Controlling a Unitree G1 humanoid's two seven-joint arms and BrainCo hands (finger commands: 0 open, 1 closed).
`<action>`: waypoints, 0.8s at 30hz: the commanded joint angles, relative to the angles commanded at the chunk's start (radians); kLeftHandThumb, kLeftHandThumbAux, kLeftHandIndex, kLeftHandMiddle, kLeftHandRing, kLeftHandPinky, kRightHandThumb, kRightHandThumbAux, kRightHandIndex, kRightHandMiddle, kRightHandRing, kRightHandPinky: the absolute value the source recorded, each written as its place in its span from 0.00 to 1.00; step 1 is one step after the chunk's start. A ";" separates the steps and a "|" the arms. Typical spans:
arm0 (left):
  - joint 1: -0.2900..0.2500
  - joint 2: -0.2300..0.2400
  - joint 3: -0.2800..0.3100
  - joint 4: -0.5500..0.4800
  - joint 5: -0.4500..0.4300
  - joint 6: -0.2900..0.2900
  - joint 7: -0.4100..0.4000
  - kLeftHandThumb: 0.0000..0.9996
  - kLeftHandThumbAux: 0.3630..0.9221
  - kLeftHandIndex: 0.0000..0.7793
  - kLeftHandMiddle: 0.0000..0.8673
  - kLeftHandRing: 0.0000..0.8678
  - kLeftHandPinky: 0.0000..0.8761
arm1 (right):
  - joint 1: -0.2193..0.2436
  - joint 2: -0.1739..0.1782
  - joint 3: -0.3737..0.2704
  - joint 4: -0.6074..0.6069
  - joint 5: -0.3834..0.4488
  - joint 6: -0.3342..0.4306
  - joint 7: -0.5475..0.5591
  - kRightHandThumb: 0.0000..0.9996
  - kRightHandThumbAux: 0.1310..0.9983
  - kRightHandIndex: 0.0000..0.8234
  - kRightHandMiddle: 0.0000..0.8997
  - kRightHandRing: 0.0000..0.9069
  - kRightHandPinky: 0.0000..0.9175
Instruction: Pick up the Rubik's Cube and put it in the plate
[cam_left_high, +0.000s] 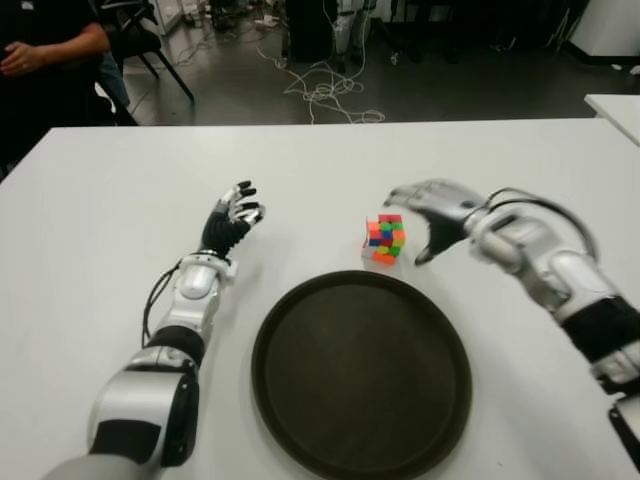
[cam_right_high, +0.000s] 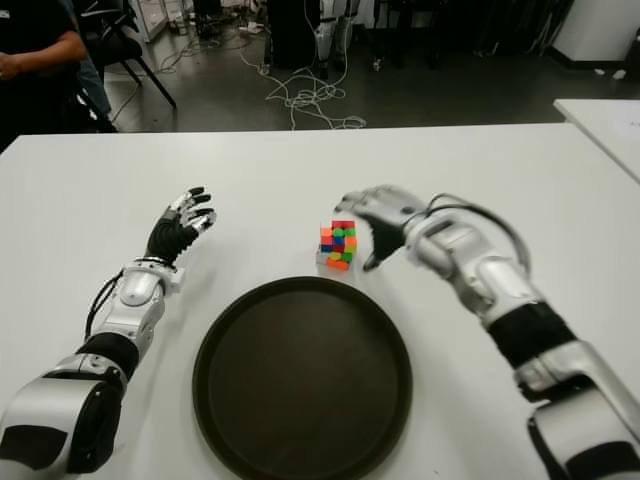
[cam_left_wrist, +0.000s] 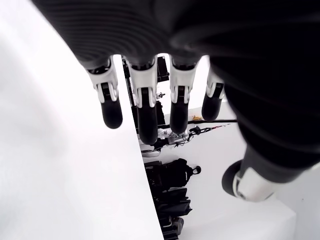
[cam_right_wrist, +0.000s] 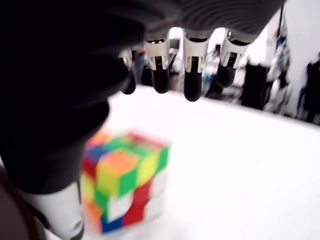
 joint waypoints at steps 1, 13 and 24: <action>0.000 0.000 0.000 -0.001 0.000 -0.001 -0.002 0.16 0.54 0.16 0.18 0.19 0.20 | 0.009 -0.003 -0.012 -0.015 0.003 0.008 -0.004 0.00 0.74 0.10 0.13 0.12 0.09; -0.004 0.003 -0.004 0.000 0.005 0.003 0.000 0.17 0.57 0.16 0.19 0.21 0.22 | 0.043 -0.011 -0.070 -0.073 0.016 0.038 -0.010 0.00 0.72 0.08 0.12 0.12 0.09; -0.006 0.004 -0.003 0.003 0.004 0.015 -0.003 0.17 0.57 0.16 0.19 0.20 0.22 | 0.037 -0.016 -0.079 -0.082 0.017 0.041 0.000 0.00 0.73 0.09 0.12 0.13 0.10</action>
